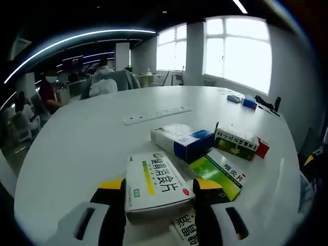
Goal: Arrange the small medicine boxes into an aligned row inside the storage area until every box is upright, visible, and separated from the surrounding clutter.
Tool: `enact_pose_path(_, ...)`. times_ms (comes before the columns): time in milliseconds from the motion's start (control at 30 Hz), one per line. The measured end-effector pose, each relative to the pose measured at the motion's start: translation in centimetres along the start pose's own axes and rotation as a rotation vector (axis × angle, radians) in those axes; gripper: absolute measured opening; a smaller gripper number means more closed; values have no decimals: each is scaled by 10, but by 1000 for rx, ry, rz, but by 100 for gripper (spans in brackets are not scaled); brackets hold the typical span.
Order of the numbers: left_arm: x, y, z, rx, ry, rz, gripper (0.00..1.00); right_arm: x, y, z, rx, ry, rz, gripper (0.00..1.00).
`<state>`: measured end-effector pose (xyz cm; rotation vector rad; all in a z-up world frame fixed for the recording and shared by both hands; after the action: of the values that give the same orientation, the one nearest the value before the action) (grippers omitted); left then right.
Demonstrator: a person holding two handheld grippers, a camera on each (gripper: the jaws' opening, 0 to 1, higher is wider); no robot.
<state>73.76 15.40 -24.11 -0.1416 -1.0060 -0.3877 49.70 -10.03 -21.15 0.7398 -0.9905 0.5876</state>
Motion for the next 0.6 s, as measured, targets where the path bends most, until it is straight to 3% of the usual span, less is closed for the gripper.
enact_pose_path(433, 11, 6, 9, -3, -38, -30, 50, 5, 4, -9, 21, -8, 6, 68)
enact_pose_path(600, 10, -5, 25, -2, -61, -42, 50, 4, 5, -15, 35, 5, 4, 68)
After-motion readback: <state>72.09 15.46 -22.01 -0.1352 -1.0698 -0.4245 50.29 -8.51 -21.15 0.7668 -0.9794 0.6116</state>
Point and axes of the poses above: the point that each gripper's makers call its tool centre point, and the gripper's own axes: z roughly backward along the fingers, y roughly to its left, x roughly out of its top, the point moved 4 cm from there along z, roughly backward along the fingers, and after that the axes turned 7 degrees about x, right-handed, at the moved point
